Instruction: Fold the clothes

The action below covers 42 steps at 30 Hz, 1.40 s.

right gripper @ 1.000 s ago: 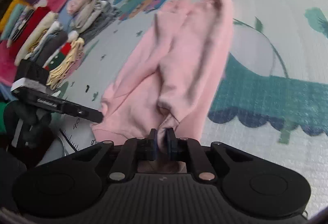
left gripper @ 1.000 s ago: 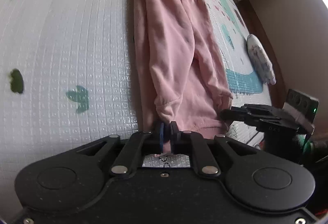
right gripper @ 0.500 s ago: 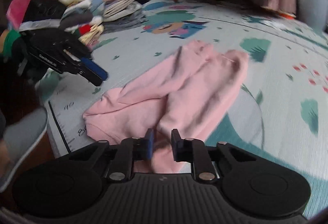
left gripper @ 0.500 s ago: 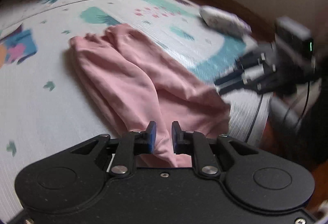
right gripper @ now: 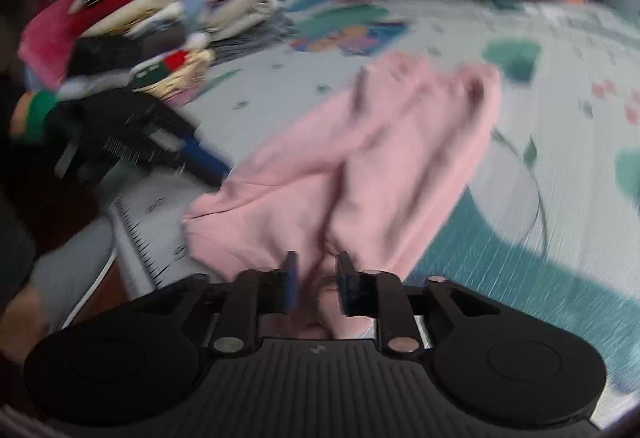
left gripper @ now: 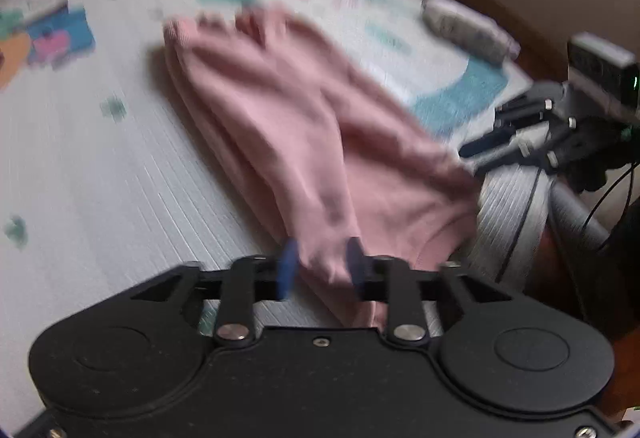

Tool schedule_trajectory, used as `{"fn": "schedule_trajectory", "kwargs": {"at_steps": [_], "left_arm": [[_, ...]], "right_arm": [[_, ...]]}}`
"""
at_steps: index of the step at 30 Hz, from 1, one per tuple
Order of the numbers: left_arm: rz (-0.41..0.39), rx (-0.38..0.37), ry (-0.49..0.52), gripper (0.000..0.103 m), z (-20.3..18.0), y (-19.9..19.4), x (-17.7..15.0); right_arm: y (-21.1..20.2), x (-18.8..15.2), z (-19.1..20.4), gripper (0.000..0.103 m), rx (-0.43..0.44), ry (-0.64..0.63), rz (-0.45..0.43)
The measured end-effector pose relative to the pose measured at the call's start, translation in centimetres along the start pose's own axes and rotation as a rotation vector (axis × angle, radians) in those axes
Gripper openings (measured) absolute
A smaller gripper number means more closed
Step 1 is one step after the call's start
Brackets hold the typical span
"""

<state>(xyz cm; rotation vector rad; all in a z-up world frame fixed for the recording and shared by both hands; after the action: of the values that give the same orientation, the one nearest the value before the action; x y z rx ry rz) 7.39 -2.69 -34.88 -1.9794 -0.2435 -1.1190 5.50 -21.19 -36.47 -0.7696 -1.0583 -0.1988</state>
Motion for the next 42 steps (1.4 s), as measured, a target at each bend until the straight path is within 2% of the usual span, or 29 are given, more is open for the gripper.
{"fn": "schedule_trajectory", "kwargs": {"at_steps": [1, 2, 6, 10, 12, 17, 20, 23, 25, 26, 28, 30, 33, 37, 42], "left_arm": [[-0.016, -0.015, 0.038, 0.045, -0.2, -0.7, 0.4], [-0.016, -0.028, 0.122, 0.045, -0.7, -1.2, 0.4], [0.042, -0.103, 0.587, 0.046, -4.0, -2.2, -2.4], [0.036, -0.148, 0.932, 0.046, -6.7, -2.0, -5.2], [0.030, -0.182, 1.023, 0.046, -7.7, -1.7, -6.1], [0.022, -0.227, 1.149, 0.046, -9.1, -0.3, -6.9], [0.010, -0.208, 1.120, 0.046, -9.2, 0.5, -6.4], [0.004, -0.173, 1.086, 0.048, -8.8, 0.7, -6.2], [0.013, -0.157, 1.080, 0.028, -8.8, 0.8, -6.3], [0.022, -0.160, 1.080, 0.027, -9.0, 0.8, -6.4], [0.025, -0.171, 1.084, 0.014, -9.2, 0.7, -6.6], [0.007, -0.163, 1.003, 0.013, -9.1, 0.4, -5.4], [-0.022, -0.167, 0.865, 0.012, -8.7, -0.4, -2.9], [-0.053, -0.162, 0.618, 0.012, -6.9, -0.7, 0.3], [-0.065, -0.179, 0.528, 0.012, -6.3, -1.2, 1.4]], "right_arm": [[-0.7, -0.2, 0.7, 0.052, 0.010, -0.061, 0.009], [-1.4, -0.5, 1.4, 0.056, 0.020, -0.122, 0.021], [-1.9, -2.8, 2.8, 0.052, 0.051, -0.355, 0.134], [-1.4, -4.1, 3.2, 0.046, 0.039, -0.505, 0.185], [-1.2, -4.2, 3.6, 0.046, 0.035, -0.564, 0.189], [-0.6, -4.7, 4.4, 0.046, 0.056, -0.637, 0.199], [-0.2, -4.6, 4.4, 0.046, 0.049, -0.627, 0.189], [0.0, -4.2, 4.1, 0.039, 0.036, -0.623, 0.173], [-0.1, -4.0, 4.1, 0.039, 0.036, -0.626, 0.162], [-0.2, -4.0, 4.1, 0.039, 0.040, -0.626, 0.156], [-0.3, -3.9, 4.2, 0.042, 0.038, -0.639, 0.143], [-0.6, -3.9, 4.5, 0.057, 0.039, -0.643, 0.128], [-0.6, -3.9, 5.4, 0.069, 0.036, -0.669, 0.106], [0.3, -4.1, 6.3, 0.074, 0.028, -0.715, 0.106], [1.9, -3.2, 5.8, 0.074, -0.055, -0.770, 0.096]]}}
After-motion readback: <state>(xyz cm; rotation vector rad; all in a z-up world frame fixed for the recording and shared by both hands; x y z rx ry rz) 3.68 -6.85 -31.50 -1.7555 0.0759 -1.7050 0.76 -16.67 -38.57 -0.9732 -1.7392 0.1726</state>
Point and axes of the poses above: each gripper's, at about its wrist camera, not at the fingertips, and y roughly the way its jaws point, z to its left, x to its top, the point moved 9 cm from there along y, roughly the way its jaws point, and after that the axes turned 14 degrees about -z, right-handed, at the moved point
